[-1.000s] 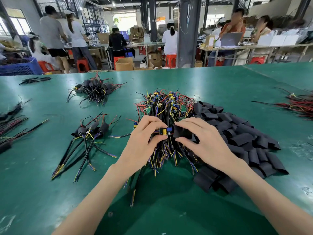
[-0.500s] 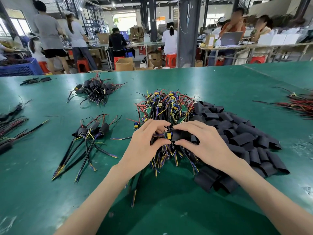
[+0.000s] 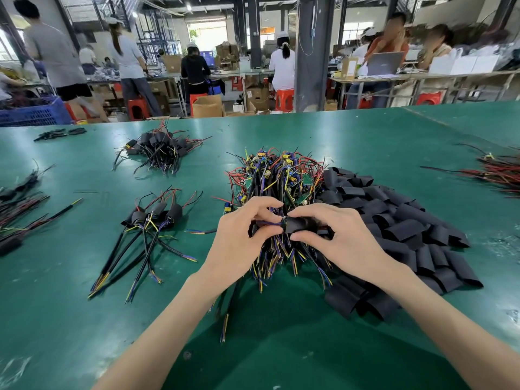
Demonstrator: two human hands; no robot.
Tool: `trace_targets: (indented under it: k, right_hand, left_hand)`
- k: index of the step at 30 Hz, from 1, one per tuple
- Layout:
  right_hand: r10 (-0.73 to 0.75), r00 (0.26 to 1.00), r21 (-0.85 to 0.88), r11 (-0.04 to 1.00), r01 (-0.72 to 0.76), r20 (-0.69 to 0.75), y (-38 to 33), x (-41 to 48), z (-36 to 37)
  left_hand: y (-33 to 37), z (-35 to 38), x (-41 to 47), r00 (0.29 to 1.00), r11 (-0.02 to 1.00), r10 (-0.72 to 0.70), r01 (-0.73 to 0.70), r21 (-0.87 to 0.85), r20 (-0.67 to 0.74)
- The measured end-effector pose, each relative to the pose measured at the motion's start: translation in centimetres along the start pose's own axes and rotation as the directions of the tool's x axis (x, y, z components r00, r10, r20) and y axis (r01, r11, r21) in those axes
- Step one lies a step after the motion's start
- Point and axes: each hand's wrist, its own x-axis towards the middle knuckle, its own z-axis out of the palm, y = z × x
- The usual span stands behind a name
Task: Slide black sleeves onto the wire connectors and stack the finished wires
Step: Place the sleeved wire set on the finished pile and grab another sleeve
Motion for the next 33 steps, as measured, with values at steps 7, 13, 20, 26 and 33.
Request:
trace_targets:
  k: [7,13,20,26,33]
  right_hand:
    - [0.066,0.998,0.126,0.99,-0.065,-0.006,-0.2,0.0,0.1]
    - [-0.062,0.997,-0.024,0.998,0.061,-0.055,0.0,-0.2,0.3]
    - [-0.155,0.981,-0.179,0.975,0.133,-0.119,0.3,0.1,0.2]
    - [0.021,0.903,-0.421,0.88,-0.22,-0.429,2.5,0.5,-2.1]
    - [0.419,0.852,-0.505,0.687,-0.523,-0.313,4.8,0.4,-3.2]
  left_hand:
    - [-0.1,0.0,-0.1,1.0,0.999,0.031,-0.031,0.02,0.0]
    - [0.1,0.0,-0.1,1.0,1.0,0.022,-0.022,-0.009,-0.011]
    - [0.0,-0.6,0.1,0.995,0.992,0.096,-0.094,0.085,-0.025]
    - [-2.5,-5.0,2.0,0.862,0.948,0.183,-0.028,0.317,-0.472]
    - [-8.7,-9.7,0.9,0.825,0.738,-0.242,0.498,0.455,-0.51]
